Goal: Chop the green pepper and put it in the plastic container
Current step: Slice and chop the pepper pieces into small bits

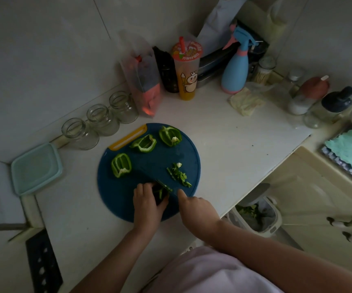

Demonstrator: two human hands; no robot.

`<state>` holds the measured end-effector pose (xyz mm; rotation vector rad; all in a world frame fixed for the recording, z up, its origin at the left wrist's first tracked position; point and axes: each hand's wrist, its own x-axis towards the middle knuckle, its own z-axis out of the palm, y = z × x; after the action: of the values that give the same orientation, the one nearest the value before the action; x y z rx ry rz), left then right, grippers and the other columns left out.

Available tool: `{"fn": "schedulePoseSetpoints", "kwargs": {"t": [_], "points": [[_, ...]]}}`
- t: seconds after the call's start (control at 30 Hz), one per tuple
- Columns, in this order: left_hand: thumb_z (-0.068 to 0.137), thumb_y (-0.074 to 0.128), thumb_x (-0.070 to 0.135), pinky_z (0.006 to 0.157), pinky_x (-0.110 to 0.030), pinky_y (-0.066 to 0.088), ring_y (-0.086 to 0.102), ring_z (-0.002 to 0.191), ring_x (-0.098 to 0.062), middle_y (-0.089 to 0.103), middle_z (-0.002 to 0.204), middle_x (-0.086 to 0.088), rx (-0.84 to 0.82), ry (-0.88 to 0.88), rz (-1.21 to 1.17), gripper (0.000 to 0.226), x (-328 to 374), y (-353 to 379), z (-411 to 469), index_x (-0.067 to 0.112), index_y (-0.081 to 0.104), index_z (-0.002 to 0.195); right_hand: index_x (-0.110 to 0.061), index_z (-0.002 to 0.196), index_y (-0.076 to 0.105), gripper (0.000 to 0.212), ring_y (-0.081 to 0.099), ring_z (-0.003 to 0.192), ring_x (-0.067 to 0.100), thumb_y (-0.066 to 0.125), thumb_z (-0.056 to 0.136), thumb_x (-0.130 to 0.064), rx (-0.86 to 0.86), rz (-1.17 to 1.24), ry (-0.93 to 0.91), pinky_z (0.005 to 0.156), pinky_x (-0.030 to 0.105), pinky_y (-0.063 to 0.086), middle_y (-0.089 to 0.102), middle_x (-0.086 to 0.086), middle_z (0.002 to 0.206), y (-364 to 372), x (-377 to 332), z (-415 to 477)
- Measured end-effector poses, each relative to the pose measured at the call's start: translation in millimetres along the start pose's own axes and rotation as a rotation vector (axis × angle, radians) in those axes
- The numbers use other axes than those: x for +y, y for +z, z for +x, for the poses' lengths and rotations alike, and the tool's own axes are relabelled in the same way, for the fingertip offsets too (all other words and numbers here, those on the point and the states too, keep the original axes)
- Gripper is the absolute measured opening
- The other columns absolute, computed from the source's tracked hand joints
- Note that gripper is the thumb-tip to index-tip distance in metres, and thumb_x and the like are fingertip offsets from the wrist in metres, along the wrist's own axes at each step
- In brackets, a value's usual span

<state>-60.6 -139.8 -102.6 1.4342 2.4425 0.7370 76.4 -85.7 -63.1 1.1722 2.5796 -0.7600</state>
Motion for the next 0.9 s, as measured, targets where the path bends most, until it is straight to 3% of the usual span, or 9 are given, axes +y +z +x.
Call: {"fn": "schedulePoseSetpoints", "kwargs": {"t": [0.13, 0.27, 0.67, 0.77, 0.9], "points": [[0.070, 0.080, 0.014, 0.086, -0.033, 0.040, 0.048, 0.099, -0.027, 0.055, 0.101, -0.013, -0.026, -0.119, -0.146, 0.042, 3.0, -2.2, 2.4, 0.003, 0.060, 0.105, -0.011, 0.117, 0.036, 0.020, 0.042, 0.055, 0.022, 0.036, 0.096, -0.012, -0.028, 0.106, 0.025, 0.045, 0.030, 0.029, 0.041, 0.002, 0.064, -0.2, -1.1, 0.2], [0.067, 0.082, 0.012, 0.087, -0.035, 0.044, 0.048, 0.101, -0.025, 0.054, 0.101, -0.010, -0.017, -0.142, -0.202, 0.045, 2.4, -2.4, 1.6, 0.008, 0.063, 0.108, -0.009, 0.106, 0.043, 0.018, 0.057, 0.078, 0.032, 0.034, 0.100, -0.023, -0.041, 0.271, 0.068, 0.063, 0.036, 0.043, 0.059, 0.015, 0.089, -9.6, 6.0, 6.0], [0.065, 0.084, 0.017, 0.087, -0.037, 0.044, 0.050, 0.101, -0.027, 0.053, 0.099, -0.011, -0.068, -0.145, -0.171, 0.051, -0.9, -7.9, 6.3, 0.006, 0.063, 0.111, -0.007, 0.111, 0.048, 0.023, 0.061, 0.088, 0.030, 0.037, 0.100, -0.024, -0.096, 0.344, 0.096, 0.077, 0.038, 0.051, 0.062, 0.015, 0.101, -12.7, 2.0, 12.4], [0.068, 0.082, 0.019, 0.087, -0.038, 0.043, 0.050, 0.101, -0.028, 0.053, 0.100, -0.012, -0.080, -0.157, -0.149, 0.050, -1.6, -7.7, 8.3, 0.005, 0.062, 0.111, -0.010, 0.110, 0.043, 0.019, 0.061, 0.083, 0.031, 0.035, 0.101, -0.024, -0.085, 0.297, 0.114, 0.073, 0.043, 0.053, 0.062, 0.015, 0.096, -6.5, -8.4, 15.9], [0.070, 0.080, 0.024, 0.089, -0.036, 0.042, 0.048, 0.102, -0.027, 0.052, 0.101, -0.010, -0.076, -0.137, -0.136, 0.048, -1.9, -9.2, 7.0, 0.006, 0.062, 0.112, -0.010, 0.109, 0.040, 0.014, 0.062, 0.089, 0.035, 0.036, 0.098, -0.018, -0.053, 0.276, 0.141, 0.066, 0.035, 0.043, 0.062, 0.016, 0.099, -5.6, -19.9, 28.3]]}}
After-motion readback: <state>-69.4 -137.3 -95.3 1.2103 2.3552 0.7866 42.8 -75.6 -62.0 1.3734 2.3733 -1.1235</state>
